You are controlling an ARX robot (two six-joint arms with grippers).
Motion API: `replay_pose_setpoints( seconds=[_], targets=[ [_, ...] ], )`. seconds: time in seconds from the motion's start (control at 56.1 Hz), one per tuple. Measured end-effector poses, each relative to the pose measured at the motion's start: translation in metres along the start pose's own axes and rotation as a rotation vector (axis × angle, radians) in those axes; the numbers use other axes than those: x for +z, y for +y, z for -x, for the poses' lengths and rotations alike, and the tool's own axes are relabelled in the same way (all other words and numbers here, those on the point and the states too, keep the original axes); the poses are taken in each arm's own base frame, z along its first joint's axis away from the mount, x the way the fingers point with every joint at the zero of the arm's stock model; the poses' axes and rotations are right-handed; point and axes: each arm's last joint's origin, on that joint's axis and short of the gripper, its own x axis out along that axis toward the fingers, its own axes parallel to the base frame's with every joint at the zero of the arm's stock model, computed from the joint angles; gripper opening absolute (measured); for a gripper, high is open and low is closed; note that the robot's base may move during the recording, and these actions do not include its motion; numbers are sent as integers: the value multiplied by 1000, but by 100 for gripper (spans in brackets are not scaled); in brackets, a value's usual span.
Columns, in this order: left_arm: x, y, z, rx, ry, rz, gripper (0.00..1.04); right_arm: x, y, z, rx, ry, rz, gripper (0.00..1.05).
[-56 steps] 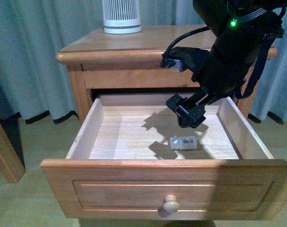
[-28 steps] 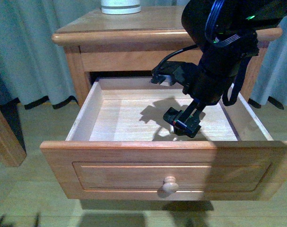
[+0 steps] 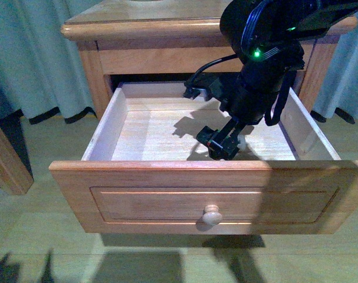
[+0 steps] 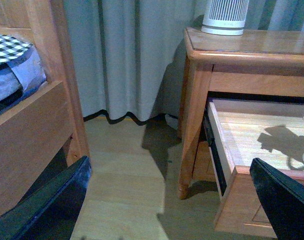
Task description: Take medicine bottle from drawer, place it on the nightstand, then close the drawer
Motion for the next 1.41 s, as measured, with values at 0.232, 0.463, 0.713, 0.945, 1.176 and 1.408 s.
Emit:
replay_pose_setpoints(
  seconds=[0.232,0.463,0.713,0.945,1.176,1.408],
  targets=[
    [0,0,0,0,0,0,98,-4,-3,-3,13,5,-29,98],
    [0,0,0,0,0,0,98,-8,-4,-5,19,10,-68,87],
    [0,0,0,0,0,0,98,-15,-3,-10,34,18,-111,49],
    [0,0,0,-1,0,0,98,-19,1,-9,36,-6,-136,30],
    [0,0,0,0,0,0,98,-25,11,9,68,-78,-205,30],
    [0,0,0,0,0,0,98,-8,14,89,27,-309,-256,29]
  ],
)
